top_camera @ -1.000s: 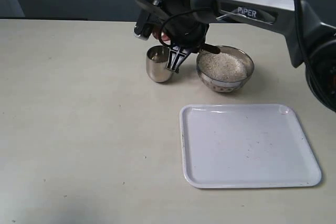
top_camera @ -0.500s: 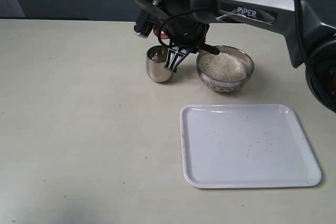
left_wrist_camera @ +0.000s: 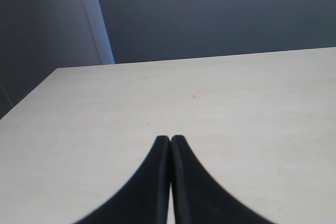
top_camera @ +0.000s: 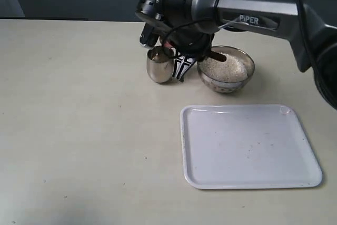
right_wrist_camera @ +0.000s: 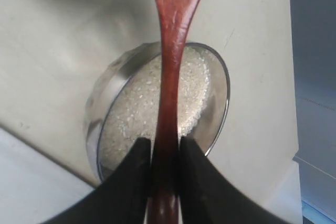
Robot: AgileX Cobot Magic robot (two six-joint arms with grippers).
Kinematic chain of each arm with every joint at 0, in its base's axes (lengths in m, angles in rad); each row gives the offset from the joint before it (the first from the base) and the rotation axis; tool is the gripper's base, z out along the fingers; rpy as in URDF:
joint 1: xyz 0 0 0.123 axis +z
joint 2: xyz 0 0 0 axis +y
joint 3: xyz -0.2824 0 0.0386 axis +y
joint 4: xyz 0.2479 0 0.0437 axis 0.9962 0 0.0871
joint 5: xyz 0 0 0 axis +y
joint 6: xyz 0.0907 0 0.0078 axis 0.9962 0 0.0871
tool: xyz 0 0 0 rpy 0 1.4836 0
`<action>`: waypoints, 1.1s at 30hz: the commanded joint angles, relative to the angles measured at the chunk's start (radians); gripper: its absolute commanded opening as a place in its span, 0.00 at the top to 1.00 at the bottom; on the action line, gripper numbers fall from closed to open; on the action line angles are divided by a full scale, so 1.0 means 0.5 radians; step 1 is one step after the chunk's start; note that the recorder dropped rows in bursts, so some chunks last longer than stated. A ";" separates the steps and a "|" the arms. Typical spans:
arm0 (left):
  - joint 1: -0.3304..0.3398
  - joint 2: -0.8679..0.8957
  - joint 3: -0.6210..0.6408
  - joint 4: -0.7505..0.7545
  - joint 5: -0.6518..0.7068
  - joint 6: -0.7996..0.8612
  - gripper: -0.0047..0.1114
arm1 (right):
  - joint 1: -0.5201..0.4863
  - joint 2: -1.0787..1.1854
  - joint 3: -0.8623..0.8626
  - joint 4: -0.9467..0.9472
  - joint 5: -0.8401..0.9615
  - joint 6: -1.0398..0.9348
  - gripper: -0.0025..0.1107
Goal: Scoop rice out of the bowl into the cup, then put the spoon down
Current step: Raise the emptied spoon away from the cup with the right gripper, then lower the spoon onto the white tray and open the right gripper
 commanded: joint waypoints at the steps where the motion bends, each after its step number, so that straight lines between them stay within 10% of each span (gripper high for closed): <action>1: -0.009 -0.008 -0.005 0.002 -0.025 -0.005 0.96 | 0.009 -0.198 -0.001 0.082 0.007 0.028 0.99; 12: -0.009 -0.008 -0.005 0.002 -0.025 -0.005 0.96 | -0.050 -0.788 0.136 0.767 0.007 0.028 0.99; 33: -0.009 -0.008 -0.005 0.002 -0.025 -0.005 0.96 | -0.050 -1.391 1.856 0.921 -0.287 0.183 0.99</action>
